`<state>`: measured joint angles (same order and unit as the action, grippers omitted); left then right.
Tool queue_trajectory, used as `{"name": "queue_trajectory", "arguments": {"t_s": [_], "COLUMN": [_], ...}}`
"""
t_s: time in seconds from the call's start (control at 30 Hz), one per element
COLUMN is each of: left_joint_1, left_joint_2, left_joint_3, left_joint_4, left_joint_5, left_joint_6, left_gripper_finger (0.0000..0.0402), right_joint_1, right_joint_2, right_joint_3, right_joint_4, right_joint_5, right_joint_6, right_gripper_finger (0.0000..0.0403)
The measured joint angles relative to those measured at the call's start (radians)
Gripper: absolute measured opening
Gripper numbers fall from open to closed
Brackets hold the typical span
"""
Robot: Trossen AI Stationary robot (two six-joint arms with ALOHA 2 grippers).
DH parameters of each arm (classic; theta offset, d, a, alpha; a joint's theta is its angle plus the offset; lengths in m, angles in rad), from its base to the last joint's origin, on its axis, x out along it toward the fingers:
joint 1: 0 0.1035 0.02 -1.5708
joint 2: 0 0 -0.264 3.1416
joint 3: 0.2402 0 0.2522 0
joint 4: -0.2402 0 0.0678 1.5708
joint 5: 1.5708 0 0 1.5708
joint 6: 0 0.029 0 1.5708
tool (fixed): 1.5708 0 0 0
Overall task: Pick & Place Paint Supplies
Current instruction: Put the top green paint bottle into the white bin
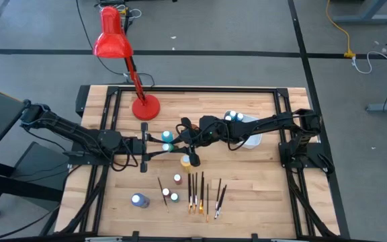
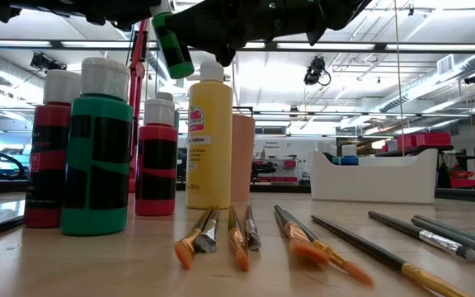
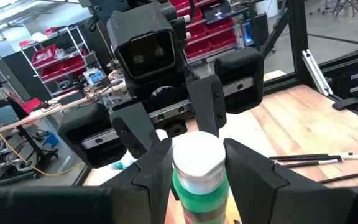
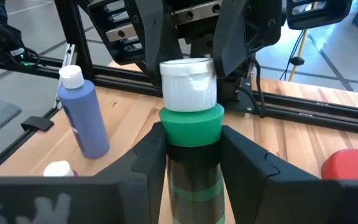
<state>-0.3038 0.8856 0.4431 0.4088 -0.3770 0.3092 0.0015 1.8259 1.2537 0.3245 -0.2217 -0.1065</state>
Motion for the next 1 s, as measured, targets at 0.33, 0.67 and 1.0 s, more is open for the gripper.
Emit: {"name": "queue_trajectory", "arguments": {"t_s": [0.33, 0.67, 1.0], "left_joint_1": [0.0, 0.0, 0.0], "left_joint_2": [-0.002, -0.001, -0.001], "left_joint_3": [0.0, 0.001, 0.001], "left_joint_4": [0.005, 0.001, 0.0], "left_joint_5": [-0.04, -0.134, -0.128], "left_joint_6": [0.011, 0.005, 0.002], "left_gripper_finger": [0.0199, 0.0204, 0.019], "right_joint_1": [0.001, 0.004, 0.077], "right_joint_2": [0.001, -0.126, -0.481], "right_joint_3": [-0.004, -0.002, -0.001], "right_joint_4": [-0.033, -0.153, -0.567], "right_joint_5": [0.073, 0.287, 0.657], "right_joint_6": [0.002, -0.051, -0.068], "right_gripper_finger": [0.0127, 0.0127, 0.0127]}}
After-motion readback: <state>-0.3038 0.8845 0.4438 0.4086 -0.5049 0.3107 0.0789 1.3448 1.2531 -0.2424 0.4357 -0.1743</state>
